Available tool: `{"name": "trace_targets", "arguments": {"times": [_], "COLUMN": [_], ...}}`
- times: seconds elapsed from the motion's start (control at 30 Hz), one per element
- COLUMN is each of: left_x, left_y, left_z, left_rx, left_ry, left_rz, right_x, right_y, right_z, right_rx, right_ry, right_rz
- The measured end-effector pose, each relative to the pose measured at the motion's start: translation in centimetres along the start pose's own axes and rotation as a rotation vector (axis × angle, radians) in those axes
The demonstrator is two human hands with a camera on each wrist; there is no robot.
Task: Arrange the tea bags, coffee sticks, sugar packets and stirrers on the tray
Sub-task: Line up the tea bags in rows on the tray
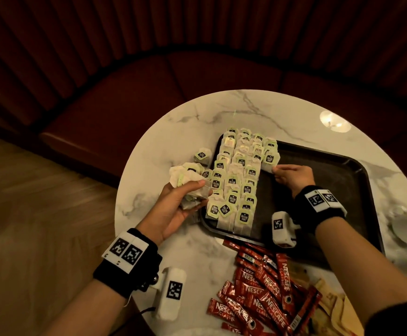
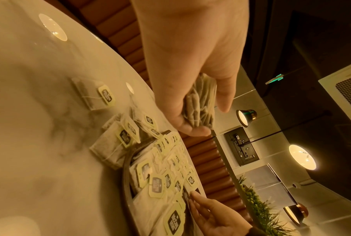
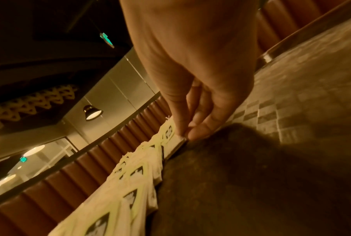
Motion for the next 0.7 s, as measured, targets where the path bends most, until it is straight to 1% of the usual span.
{"name": "trace_targets", "arguments": {"times": [0.13,0.3,0.6,0.7], "left_x": [-0.1,0.0,-0.2,-0.1], "left_y": [0.5,0.5,-0.3,-0.5], "left_z": [0.2,0.3,0.2,0.1], "left_rx": [-0.020,-0.024,0.009,0.014], "left_ry": [-0.016,-0.018,-0.029,-0.021], "left_rz": [0.043,0.035,0.024,0.004], "right_x": [0.4,1.2,1.7,2.4], "right_y": [-0.1,-0.7,0.2,0.4], "right_z": [0.2,0.1,-0.5,-2.0], "right_rx": [-0.032,-0.005,-0.036,-0.067], "right_ry": [0.029,0.078,0.148,0.209], "right_rz": [-0.056,-0.144,-0.163,-0.145]}}
Point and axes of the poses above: each hand's wrist, its own z-axis towards the middle knuckle, its own y-axis out of the back of the hand, x = y × z, the point moved 5 cm from there along z, towards the middle knuckle, and after that the axes turned 10 degrees about -y, right-handed, at the moved point
